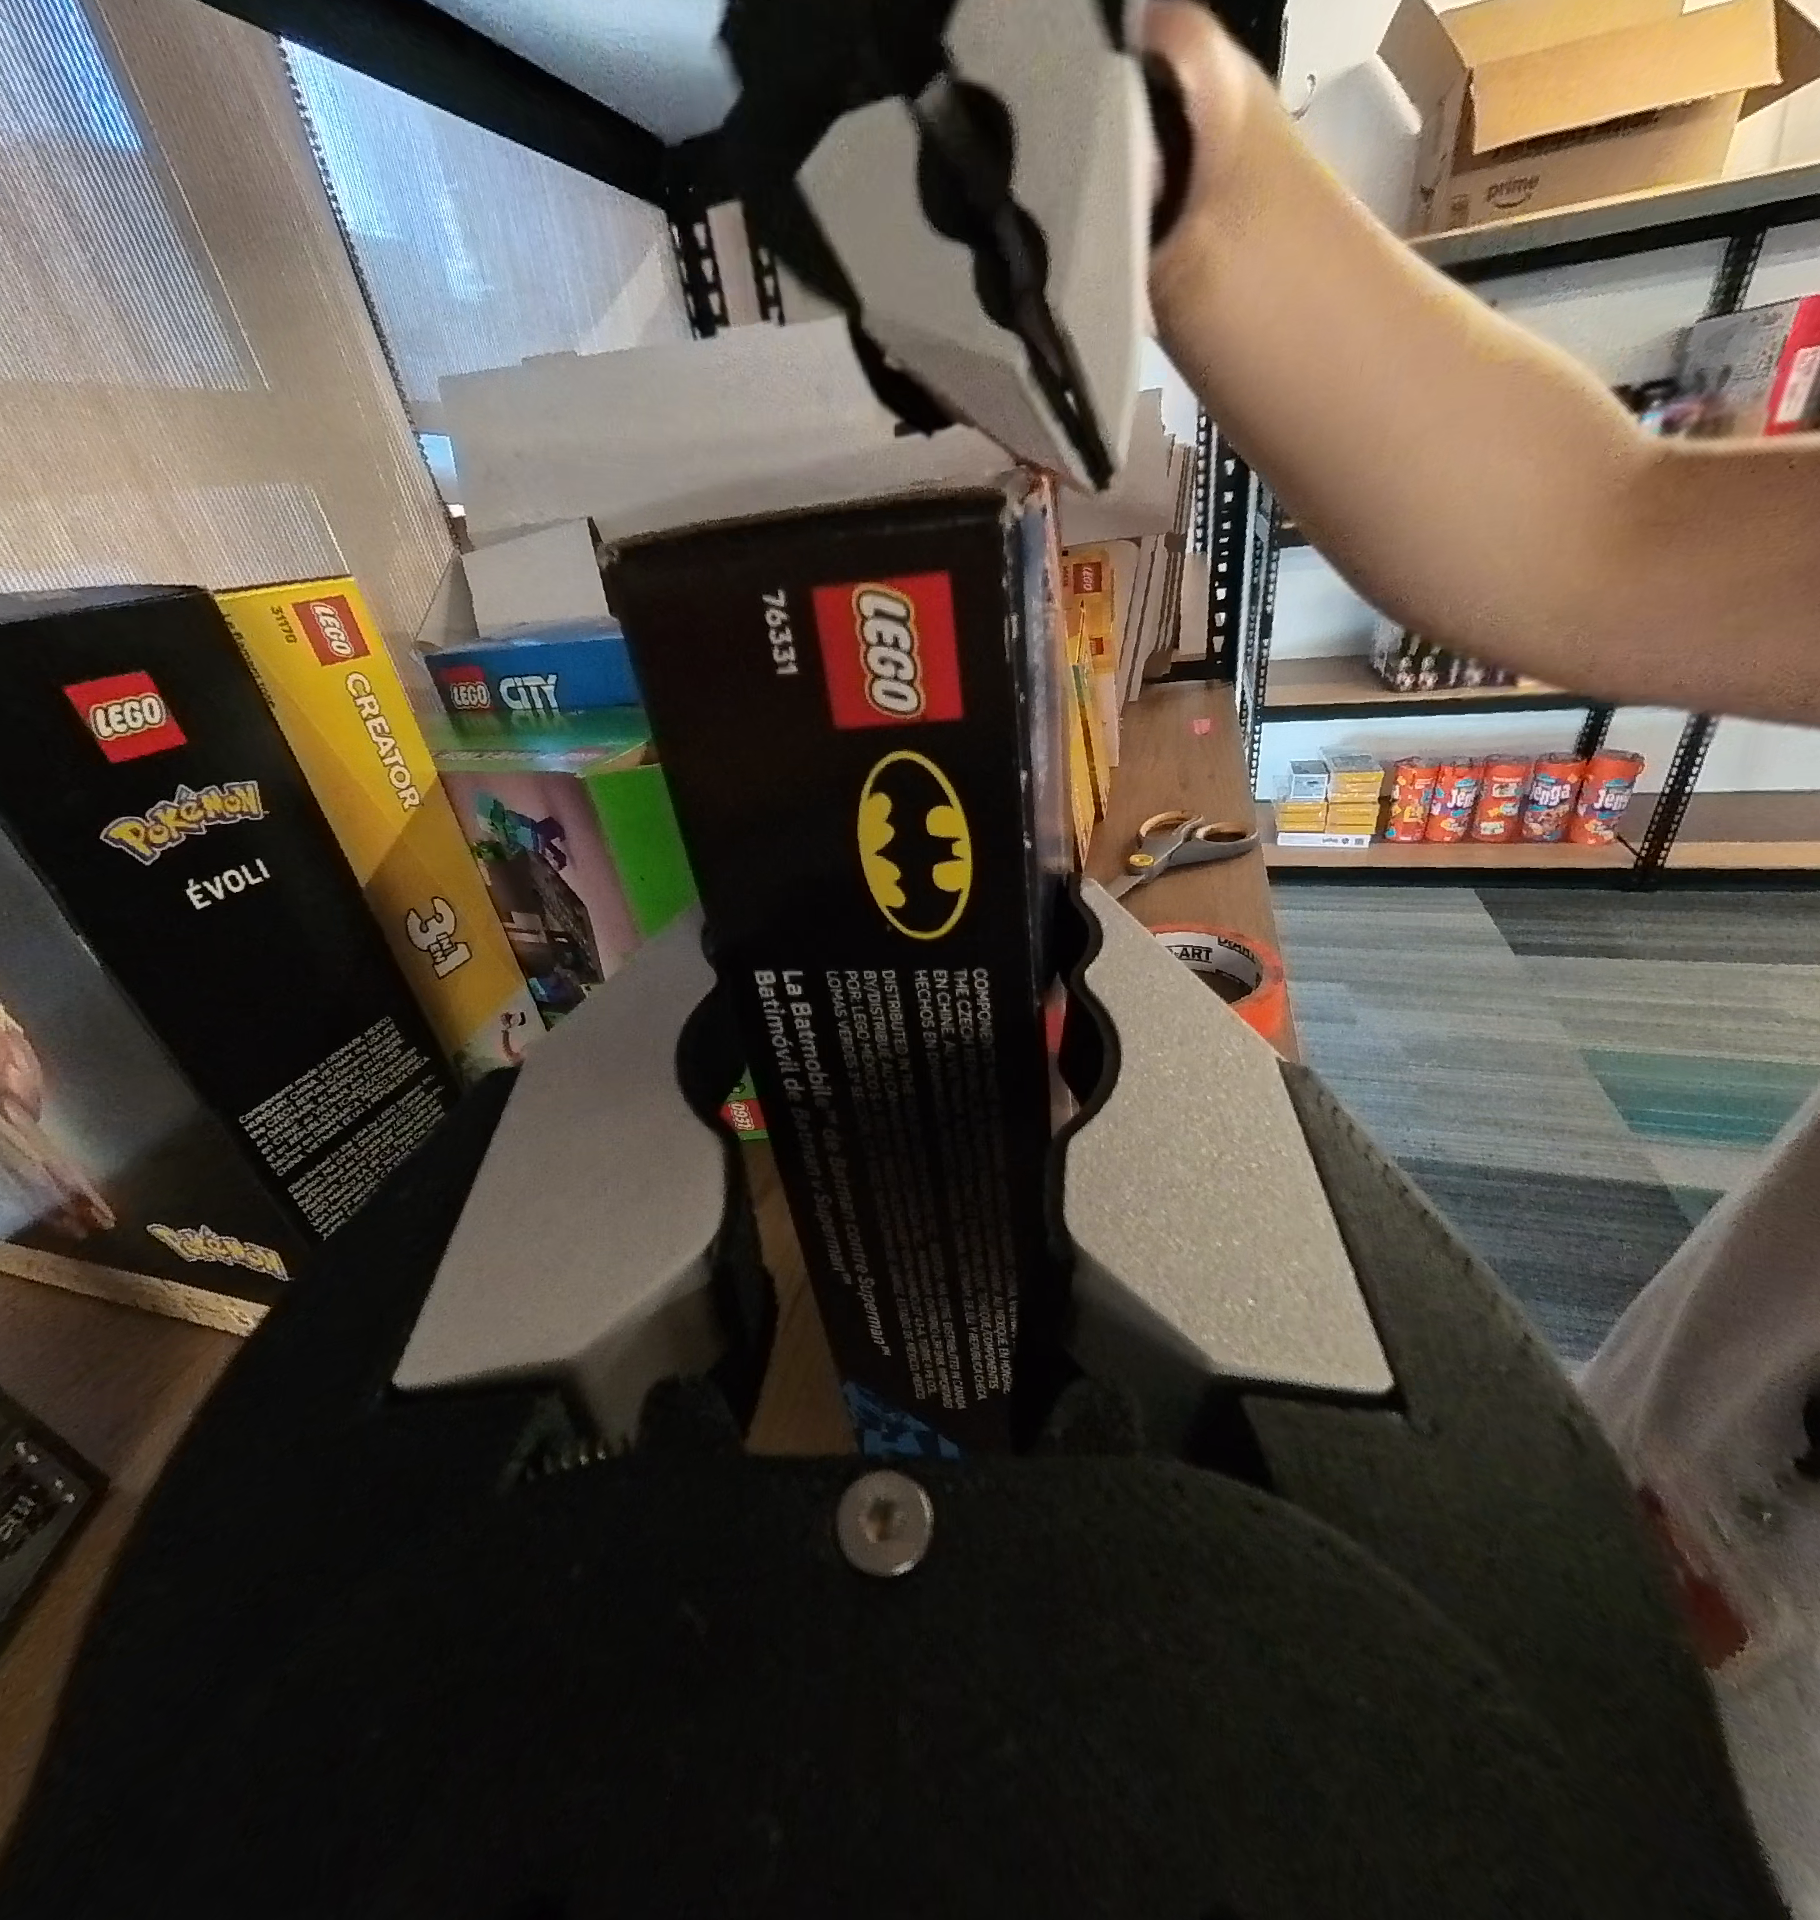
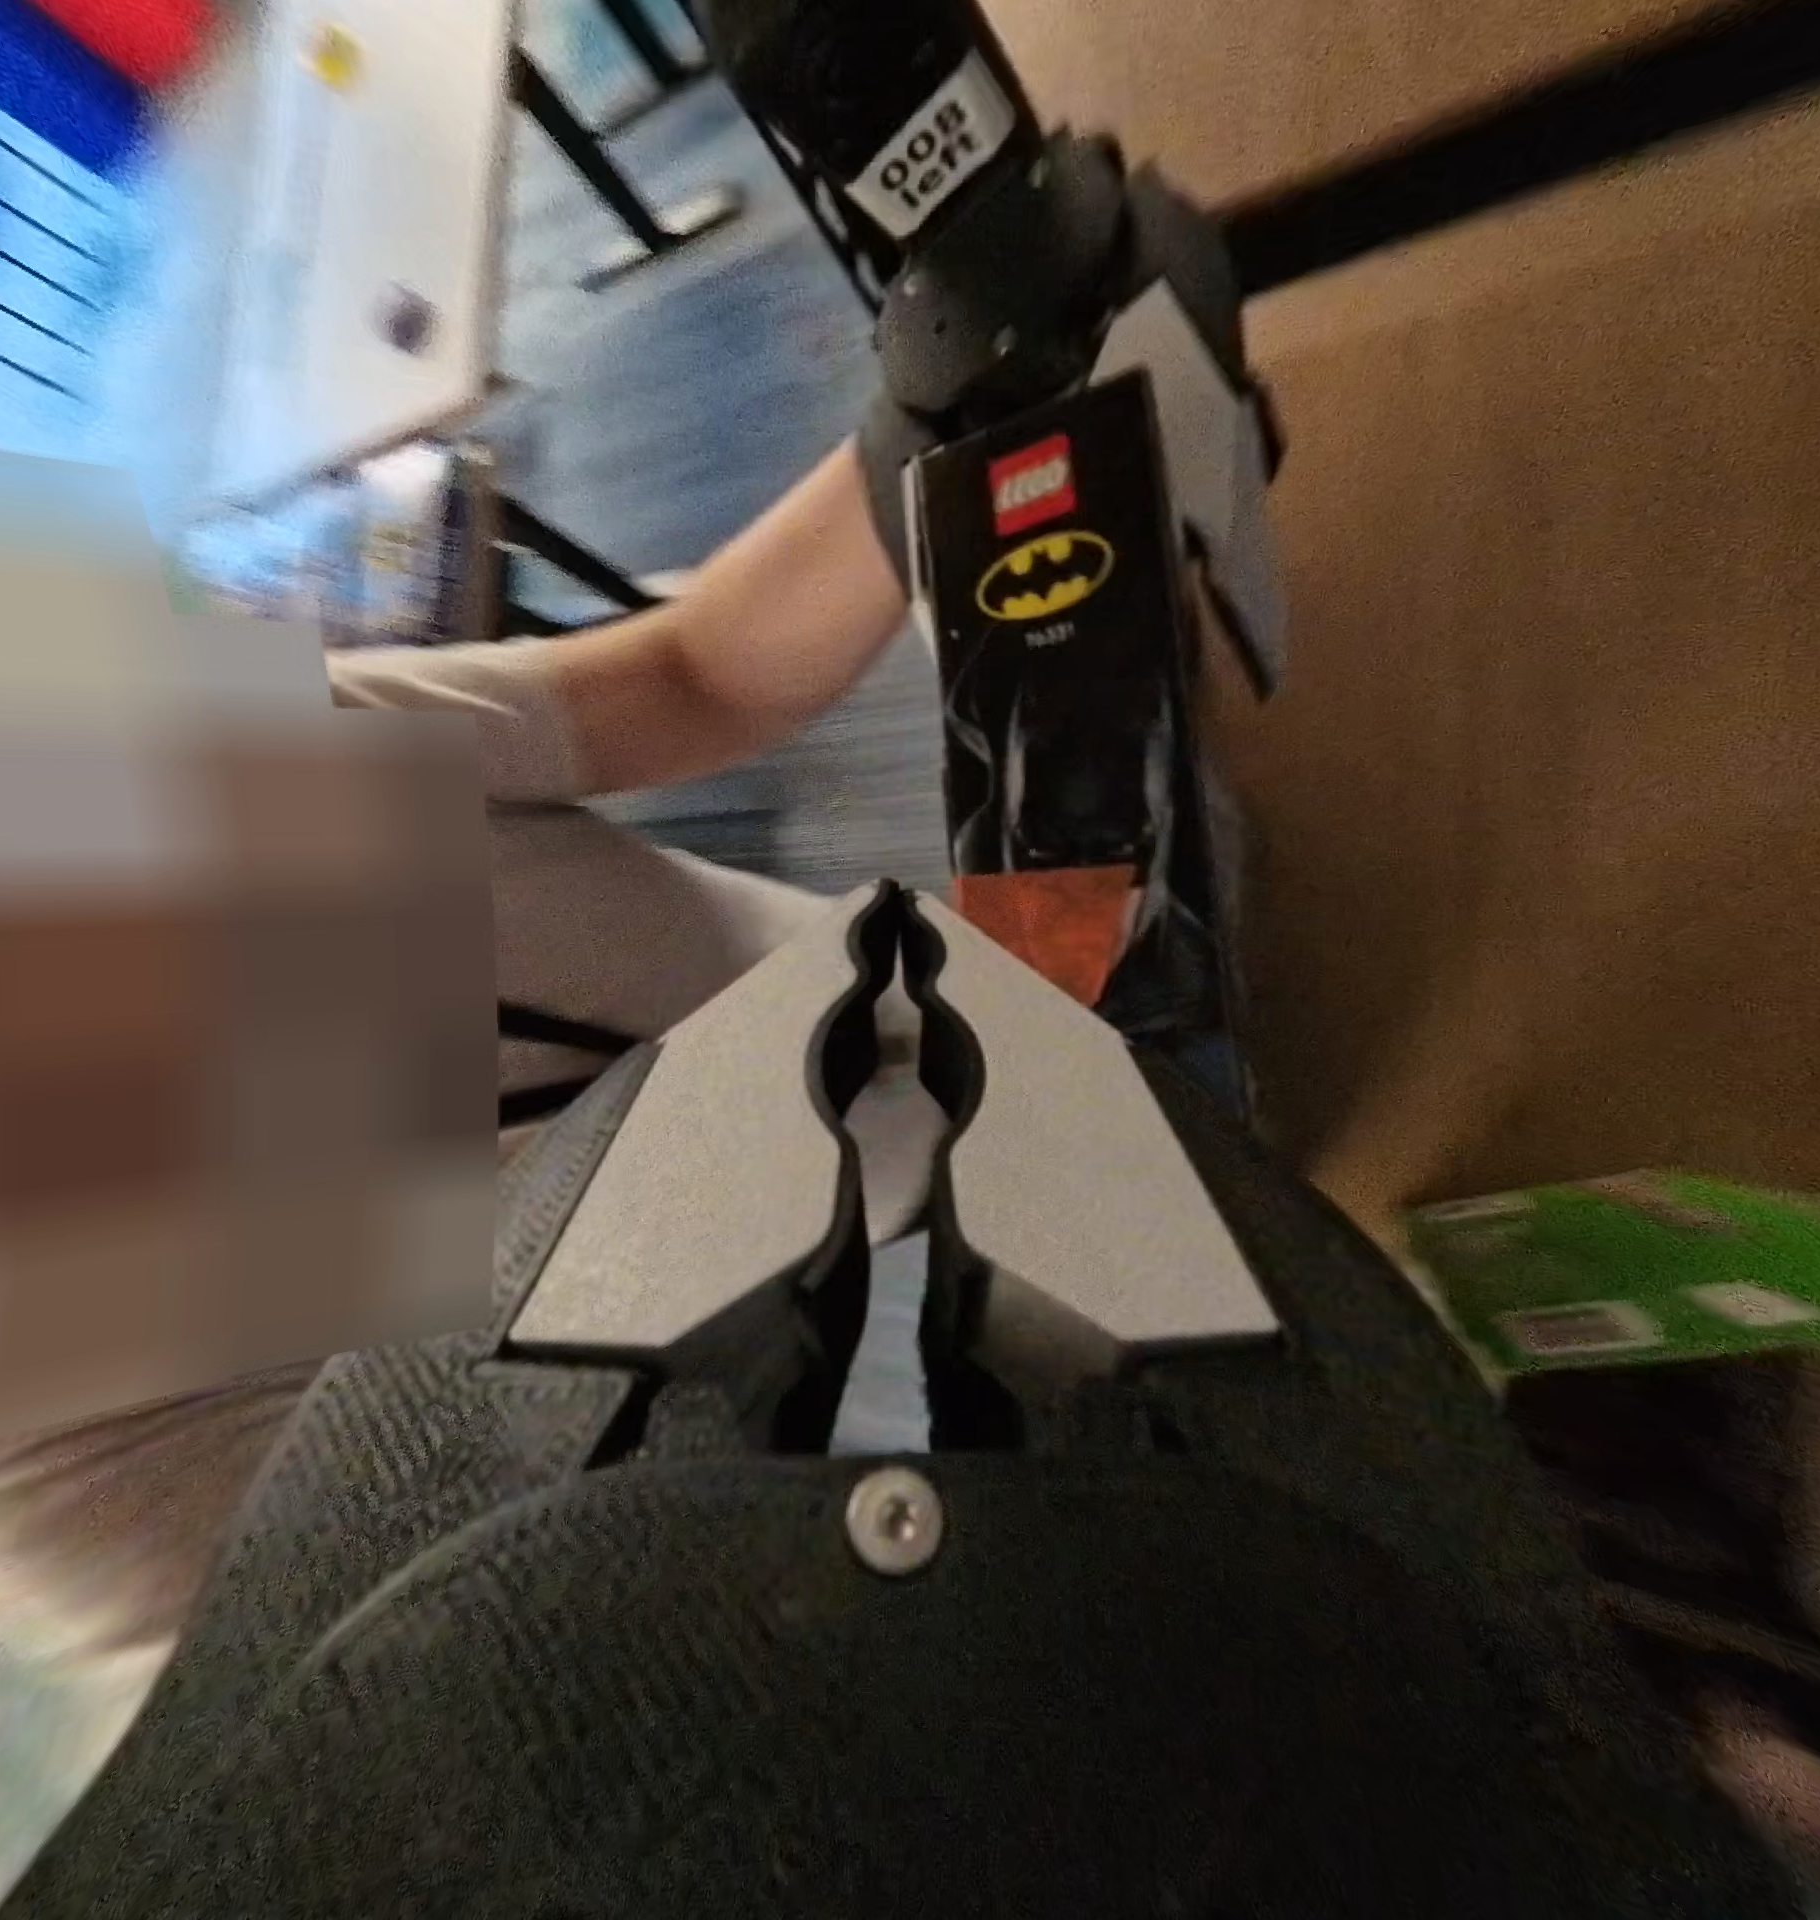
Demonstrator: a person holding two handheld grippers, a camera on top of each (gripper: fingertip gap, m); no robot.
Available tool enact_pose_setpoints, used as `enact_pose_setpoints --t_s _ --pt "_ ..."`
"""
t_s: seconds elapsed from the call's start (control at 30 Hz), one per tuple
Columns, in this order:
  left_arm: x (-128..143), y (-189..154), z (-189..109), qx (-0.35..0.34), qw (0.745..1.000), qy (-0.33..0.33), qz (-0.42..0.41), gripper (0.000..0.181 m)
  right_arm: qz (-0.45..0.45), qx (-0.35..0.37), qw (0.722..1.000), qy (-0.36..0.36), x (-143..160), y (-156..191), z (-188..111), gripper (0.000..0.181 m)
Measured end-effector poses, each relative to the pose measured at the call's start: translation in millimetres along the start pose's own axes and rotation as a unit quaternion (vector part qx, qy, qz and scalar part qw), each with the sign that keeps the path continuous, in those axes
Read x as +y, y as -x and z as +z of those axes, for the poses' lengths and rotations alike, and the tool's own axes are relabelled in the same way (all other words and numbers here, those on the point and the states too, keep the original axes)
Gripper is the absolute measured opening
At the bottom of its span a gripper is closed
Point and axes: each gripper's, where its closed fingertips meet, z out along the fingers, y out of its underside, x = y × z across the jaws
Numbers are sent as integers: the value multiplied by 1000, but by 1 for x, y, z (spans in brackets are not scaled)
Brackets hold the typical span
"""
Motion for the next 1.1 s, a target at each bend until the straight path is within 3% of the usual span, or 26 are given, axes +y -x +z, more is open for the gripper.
enact_pose_setpoints --t_s 0.1,0.2,0.4,0.47,0.53,0.6,0.67,0.7,0.73,0.8,0.83,0.87,0.97,1.03,1.1 --pt "0 0 0 1 1000 -7 -1 58 -139 142 980 16 12 -2 13 0" --pt "0 2 0 -1 1000 -10 -5 57 -160 244 956 -9 1 -11 8 0" --pt "-1 1 0 4 1000 -13 0 57 -209 335 919 -4 16 -6 8 0" --pt "0 2 0 6 1000 -12 -3 57 -192 377 904 54 32 -27 9 0" --pt "1 5 0 6 1000 -8 -9 57 -166 377 907 83 52 -37 10 0" --pt "1 4 0 12 1000 -8 -8 57 -162 392 905 26 58 -37 -2 0" --pt "0 2 -1 21 1000 -11 -4 57 -217 418 879 -74 53 -25 -27 0" --pt "0 1 -1 25 1000 -13 -1 56 -256 426 857 -136 46 -14 -42 5" --pt "0 0 -1 27 1000 -15 -1 56 -284 429 834 -197 38 -1 -58 22" --pt "0 -2 -2 32 999 -13 0 56 -287 419 825 -250 25 10 -78 80" --pt "0 -3 -2 34 999 -8 3 56 -276 413 836 -232 22 6 -78 99" --pt "0 -4 -2 36 999 -2 6 56 -276 413 847 -188 20 -1 -71 101" --pt "-1 -13 -4 42 999 8 22 55 -260 415 872 12 28 -34 -39 101" --pt "-2 -21 -4 41 998 7 36 54 -211 351 905 114 38 -39 -5 95" --pt "-3 -28 -3 34 998 2 44 54 -191 330 901 208 49 -45 11 83"
